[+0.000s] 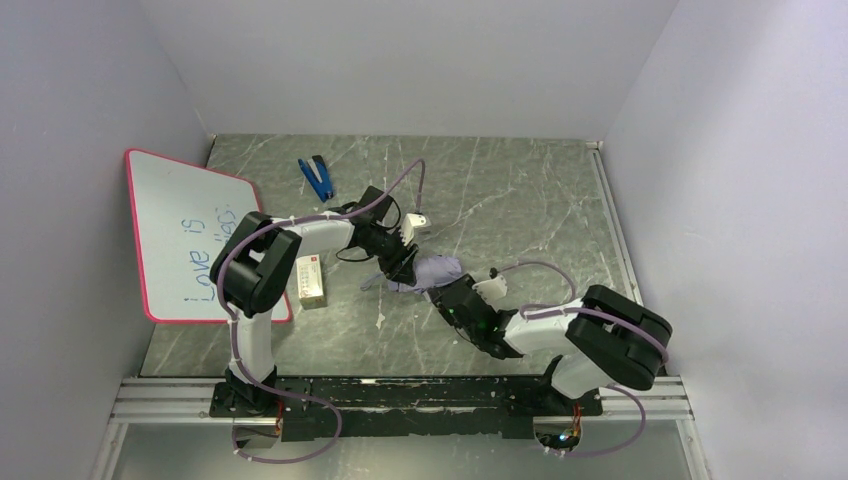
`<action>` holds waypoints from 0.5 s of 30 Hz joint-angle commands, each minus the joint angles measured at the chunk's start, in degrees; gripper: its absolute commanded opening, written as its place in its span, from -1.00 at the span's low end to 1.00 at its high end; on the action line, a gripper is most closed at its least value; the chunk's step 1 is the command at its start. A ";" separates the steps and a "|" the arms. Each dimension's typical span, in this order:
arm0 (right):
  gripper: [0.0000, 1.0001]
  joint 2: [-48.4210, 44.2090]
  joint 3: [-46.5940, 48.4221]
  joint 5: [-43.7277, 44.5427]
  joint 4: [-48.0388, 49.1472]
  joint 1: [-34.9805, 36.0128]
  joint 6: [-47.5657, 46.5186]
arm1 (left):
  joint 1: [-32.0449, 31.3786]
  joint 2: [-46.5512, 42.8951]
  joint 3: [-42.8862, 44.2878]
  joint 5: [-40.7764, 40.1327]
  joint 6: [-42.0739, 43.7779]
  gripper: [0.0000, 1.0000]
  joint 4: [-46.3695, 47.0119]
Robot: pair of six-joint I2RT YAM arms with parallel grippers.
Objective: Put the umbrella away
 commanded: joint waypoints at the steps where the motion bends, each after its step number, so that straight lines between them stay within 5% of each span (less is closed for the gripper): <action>1: -0.20 1.85 -1.54 0.97 8.70 -0.27 -11.44 | -0.80 3.77 -2.30 -11.74 0.96 -0.91 -3.88; 8: -0.20 5.02 -4.41 -3.14 22.71 -2.02 -26.68 | -0.83 4.02 -2.40 -11.70 0.88 -0.91 -3.84; 15: -0.20 8.49 -5.11 -7.76 26.52 -4.87 -33.71 | -0.91 4.12 -2.38 -11.76 0.96 -0.91 -3.85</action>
